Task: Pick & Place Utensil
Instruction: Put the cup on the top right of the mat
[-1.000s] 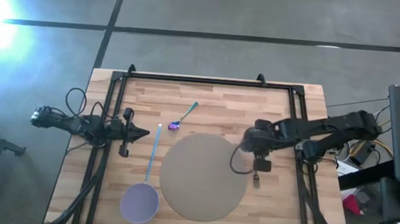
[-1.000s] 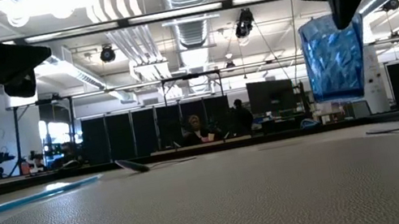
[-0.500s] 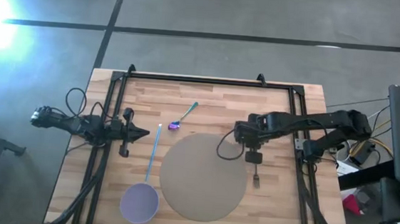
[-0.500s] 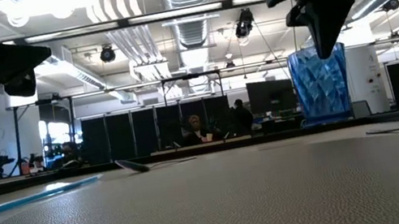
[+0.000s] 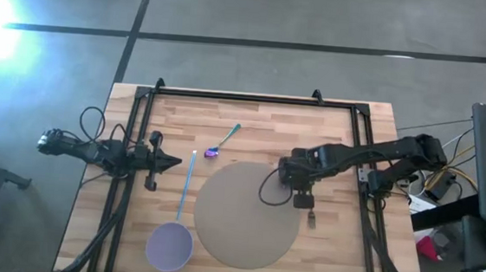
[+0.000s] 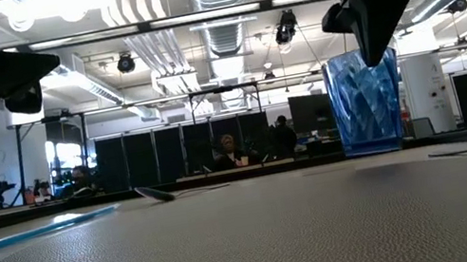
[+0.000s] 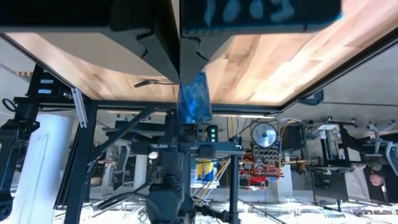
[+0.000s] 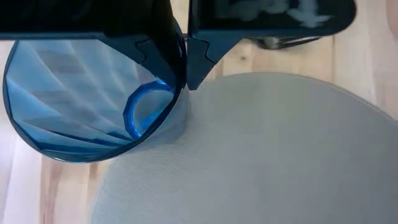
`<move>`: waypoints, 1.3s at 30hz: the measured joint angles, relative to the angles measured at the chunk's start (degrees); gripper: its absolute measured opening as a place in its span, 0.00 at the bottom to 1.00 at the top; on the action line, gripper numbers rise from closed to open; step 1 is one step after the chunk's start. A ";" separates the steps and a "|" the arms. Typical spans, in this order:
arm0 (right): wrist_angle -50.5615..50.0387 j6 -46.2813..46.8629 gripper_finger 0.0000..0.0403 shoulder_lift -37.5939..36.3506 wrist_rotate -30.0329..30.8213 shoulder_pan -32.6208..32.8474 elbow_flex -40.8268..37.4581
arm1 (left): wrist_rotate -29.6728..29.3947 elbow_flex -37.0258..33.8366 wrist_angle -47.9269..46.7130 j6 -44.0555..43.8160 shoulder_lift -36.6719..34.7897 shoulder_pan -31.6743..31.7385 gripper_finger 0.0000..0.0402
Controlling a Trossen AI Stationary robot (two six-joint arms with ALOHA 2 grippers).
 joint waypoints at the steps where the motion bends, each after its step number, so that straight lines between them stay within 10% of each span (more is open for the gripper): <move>1: 0.06 0.00 0.03 0.52 0.02 0.51 0.84 | -0.01 0.00 0.00 -0.36 0.00 0.00 0.00; 39: 0.17 -1.27 0.03 11.48 1.62 6.25 8.13 | -0.02 0.00 0.02 0.23 0.46 0.04 0.00</move>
